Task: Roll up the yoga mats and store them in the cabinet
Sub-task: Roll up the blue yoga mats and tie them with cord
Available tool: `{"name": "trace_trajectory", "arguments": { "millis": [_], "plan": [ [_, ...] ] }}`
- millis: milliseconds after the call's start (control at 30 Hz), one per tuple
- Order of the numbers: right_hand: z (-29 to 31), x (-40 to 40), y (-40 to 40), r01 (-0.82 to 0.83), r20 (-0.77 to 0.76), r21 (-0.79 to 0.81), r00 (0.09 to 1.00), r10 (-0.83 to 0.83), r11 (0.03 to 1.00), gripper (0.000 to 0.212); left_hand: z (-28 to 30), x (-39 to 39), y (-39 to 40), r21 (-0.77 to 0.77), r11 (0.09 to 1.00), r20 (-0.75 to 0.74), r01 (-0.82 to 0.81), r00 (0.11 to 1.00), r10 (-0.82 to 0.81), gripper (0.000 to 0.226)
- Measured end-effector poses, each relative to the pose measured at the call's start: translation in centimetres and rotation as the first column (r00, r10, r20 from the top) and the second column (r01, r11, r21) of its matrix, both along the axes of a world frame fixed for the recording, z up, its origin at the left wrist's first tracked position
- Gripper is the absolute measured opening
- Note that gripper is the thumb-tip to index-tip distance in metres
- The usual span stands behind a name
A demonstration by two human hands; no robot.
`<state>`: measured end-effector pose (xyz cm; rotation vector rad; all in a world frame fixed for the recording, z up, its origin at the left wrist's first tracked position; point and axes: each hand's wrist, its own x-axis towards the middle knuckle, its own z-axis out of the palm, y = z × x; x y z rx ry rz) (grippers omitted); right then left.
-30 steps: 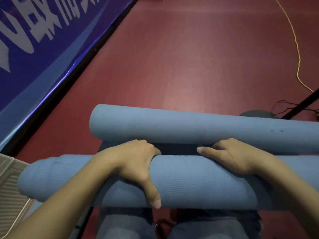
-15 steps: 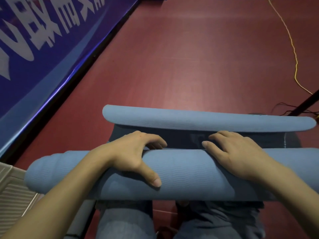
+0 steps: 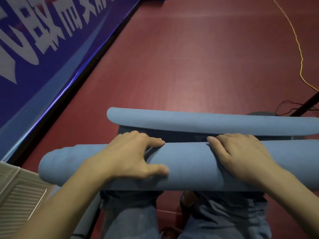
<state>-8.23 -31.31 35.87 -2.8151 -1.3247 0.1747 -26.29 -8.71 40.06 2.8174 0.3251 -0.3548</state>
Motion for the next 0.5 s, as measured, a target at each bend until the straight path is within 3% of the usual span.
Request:
{"name": "trace_trajectory", "arguments": {
  "millis": [167,300,367,500],
  "plan": [
    [-0.1,0.5,0.6,0.011,0.066,0.058,0.998,-0.015,0.998,0.062,-0.1,-0.4,-1.4,0.050,0.997,-0.131,0.060,0.990,-0.053,0.135],
    [0.0,0.7,0.7,0.041,0.049,0.032,0.998,-0.043,0.999,0.069,-1.8,0.1,-2.2,0.165,0.980,-0.161,0.108,0.984,-0.081,0.151],
    [0.4,1.1,1.0,0.060,0.006,0.003,0.998,-0.060,0.998,0.072,-2.2,0.4,-2.0,0.214,0.971,-0.145,0.104,0.987,-0.074,0.143],
    [0.8,1.7,1.6,0.045,-0.095,-0.134,0.994,-0.058,0.990,0.074,-1.7,1.1,-1.2,0.219,0.966,-0.132,0.137,0.985,-0.110,0.104]
  ]
}}
